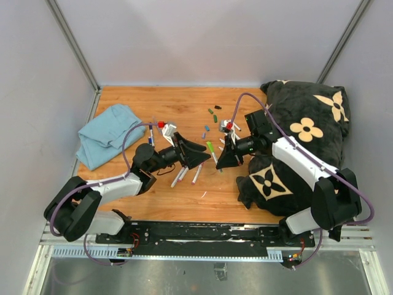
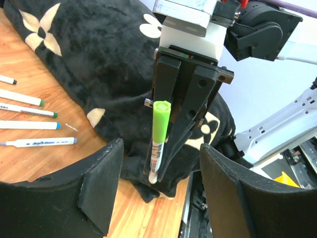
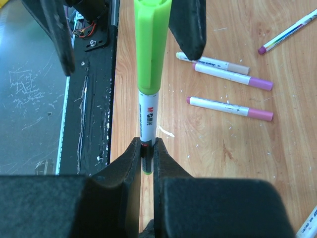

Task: Open the pen caps
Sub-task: Open the pen cap from the pen.

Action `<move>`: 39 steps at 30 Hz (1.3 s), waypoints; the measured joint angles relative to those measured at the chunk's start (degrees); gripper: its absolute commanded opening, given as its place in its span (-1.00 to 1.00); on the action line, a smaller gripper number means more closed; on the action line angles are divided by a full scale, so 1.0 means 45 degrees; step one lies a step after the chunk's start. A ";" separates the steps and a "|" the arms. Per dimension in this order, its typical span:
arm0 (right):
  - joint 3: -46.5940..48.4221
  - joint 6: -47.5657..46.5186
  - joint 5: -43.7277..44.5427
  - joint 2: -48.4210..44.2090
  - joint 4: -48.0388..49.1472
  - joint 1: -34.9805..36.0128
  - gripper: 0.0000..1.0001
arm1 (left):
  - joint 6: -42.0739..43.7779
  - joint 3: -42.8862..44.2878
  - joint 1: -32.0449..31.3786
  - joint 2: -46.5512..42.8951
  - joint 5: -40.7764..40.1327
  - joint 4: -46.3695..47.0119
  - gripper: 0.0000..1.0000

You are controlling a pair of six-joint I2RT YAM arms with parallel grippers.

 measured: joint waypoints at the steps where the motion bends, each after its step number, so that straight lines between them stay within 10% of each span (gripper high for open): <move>1: 0.0053 -0.0019 -0.0005 0.0024 -0.0005 0.0000 -0.99 | -0.0044 0.0131 0.0000 0.0185 0.0010 0.0029 0.26; 10: 0.0262 -0.0325 -0.0039 0.0233 -0.0340 0.0194 -0.99 | -0.0505 0.0835 0.0000 0.1078 0.0311 0.0525 -0.12; 18: 0.0287 -0.0505 -0.0087 0.0374 -0.0602 0.0316 -0.94 | -0.0661 0.1069 0.0024 0.1457 0.0665 0.0821 -0.96; 26: 0.0287 -0.0267 -0.0223 0.0321 -0.0495 0.0321 -0.03 | -0.1039 0.0996 0.0015 0.1511 0.0709 0.1394 -0.99; 39: -0.1141 0.4002 0.0160 -0.0908 0.3876 0.0340 -0.12 | -0.2322 -0.0593 -0.0597 0.1885 -0.1948 0.5027 -0.99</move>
